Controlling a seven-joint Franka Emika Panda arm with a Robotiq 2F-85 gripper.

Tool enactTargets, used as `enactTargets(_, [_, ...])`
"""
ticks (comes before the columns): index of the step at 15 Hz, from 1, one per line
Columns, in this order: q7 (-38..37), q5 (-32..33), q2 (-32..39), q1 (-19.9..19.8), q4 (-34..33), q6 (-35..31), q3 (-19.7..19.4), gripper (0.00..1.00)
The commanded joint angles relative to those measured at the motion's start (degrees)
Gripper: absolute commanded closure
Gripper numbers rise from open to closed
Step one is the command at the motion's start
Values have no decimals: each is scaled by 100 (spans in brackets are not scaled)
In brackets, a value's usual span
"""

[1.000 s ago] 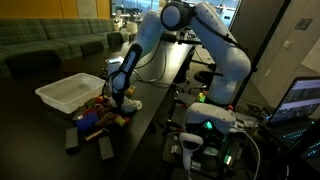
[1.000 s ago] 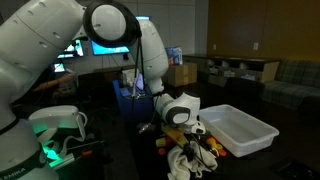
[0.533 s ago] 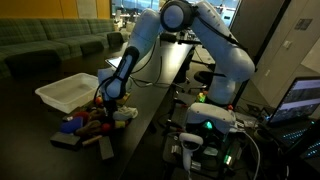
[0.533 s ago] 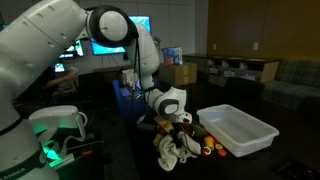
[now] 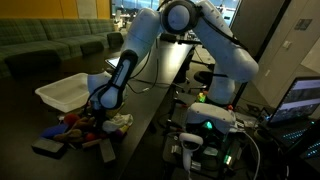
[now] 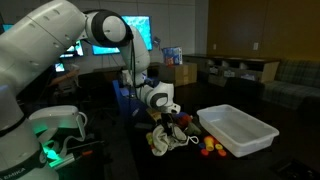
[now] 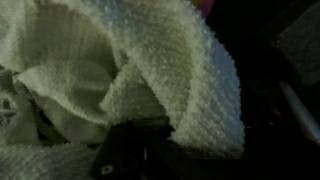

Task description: Use the white towel to move the objects on the table to the left, then put the white towel in the bowl

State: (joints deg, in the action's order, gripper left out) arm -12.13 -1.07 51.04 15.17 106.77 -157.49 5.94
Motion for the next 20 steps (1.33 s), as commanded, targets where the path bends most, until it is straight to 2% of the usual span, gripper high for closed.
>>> enactTargets(1, [-250,-76,-11,322,-95,-294,-93,98])
enactTargets(5, [-282,79,-93,567,-33,-687,-438,98])
enactTargets(7, [-214,112,-209,570,54,-789,-594,98])
enactTargets(9, [19,129,-421,344,209,-749,-577,98])
enactTargets(11, [402,114,-763,-52,458,-621,-422,98])
enactTargets(16, [1785,-165,-1788,-1591,1273,-240,432,98])
enactTargets(19, [2373,-427,-2267,-2297,1593,48,657,98])
enactTargets(20, [2471,-497,-2341,-2395,1600,143,616,98])
